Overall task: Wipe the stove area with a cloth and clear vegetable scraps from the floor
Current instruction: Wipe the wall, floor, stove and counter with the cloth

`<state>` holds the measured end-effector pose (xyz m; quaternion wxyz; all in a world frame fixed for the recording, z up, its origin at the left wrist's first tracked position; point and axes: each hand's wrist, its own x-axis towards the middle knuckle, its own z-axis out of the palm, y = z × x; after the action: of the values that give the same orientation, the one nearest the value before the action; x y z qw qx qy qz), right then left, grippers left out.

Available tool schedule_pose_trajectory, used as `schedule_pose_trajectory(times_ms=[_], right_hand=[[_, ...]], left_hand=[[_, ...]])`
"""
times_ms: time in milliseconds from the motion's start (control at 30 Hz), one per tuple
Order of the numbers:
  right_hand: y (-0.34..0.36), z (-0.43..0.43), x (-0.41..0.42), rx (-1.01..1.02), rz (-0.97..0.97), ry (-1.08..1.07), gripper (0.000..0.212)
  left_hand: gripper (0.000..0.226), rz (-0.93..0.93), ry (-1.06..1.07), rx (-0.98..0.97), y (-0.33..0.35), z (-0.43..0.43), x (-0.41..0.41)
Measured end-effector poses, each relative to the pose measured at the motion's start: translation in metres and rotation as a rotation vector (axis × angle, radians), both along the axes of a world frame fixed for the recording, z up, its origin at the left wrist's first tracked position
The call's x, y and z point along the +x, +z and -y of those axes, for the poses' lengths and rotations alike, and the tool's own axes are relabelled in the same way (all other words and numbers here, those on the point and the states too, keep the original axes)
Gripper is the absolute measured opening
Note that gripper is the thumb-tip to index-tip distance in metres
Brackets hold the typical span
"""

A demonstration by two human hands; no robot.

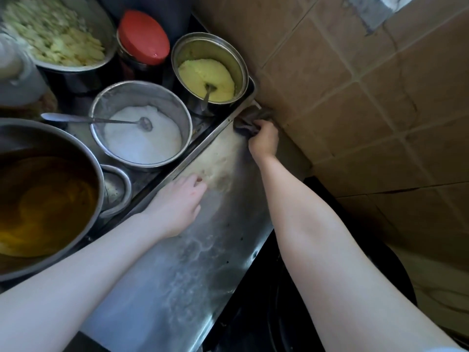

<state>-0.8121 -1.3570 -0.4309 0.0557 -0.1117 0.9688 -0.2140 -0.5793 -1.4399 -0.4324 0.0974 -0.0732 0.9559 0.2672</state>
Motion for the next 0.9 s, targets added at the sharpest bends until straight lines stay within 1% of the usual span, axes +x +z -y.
schedule_pose_trajectory(times_ms=[67,233,400,533,633,767,900], right_hand=[[-0.001,0.002,0.0,0.021,0.012,0.103,0.045],[0.002,-0.009,-0.007,0.082,0.047,0.211,0.046],[0.001,-0.021,0.008,0.082,0.027,0.107,0.048],[-0.008,-0.038,0.047,0.078,-0.008,-0.009,0.046],[-0.011,-0.045,0.08,0.068,-0.012,-0.036,0.047],[-0.013,-0.053,0.127,0.086,0.034,0.049,0.056],[-0.011,-0.05,0.174,0.095,0.053,0.139,0.054]], left_hand=[[0.032,-0.007,-0.007,-0.011,0.001,0.0,-0.001],[0.031,0.005,-0.039,-0.007,0.0,-0.004,0.004],[0.029,0.014,-0.037,-0.005,0.001,-0.001,0.013],[0.03,0.036,-0.034,-0.015,0.002,0.002,0.025],[0.03,0.031,-0.019,0.02,0.003,0.002,0.036],[0.031,0.04,-0.036,0.001,0.005,-0.005,0.053],[0.03,0.016,-0.024,-0.043,0.013,-0.002,0.066]])
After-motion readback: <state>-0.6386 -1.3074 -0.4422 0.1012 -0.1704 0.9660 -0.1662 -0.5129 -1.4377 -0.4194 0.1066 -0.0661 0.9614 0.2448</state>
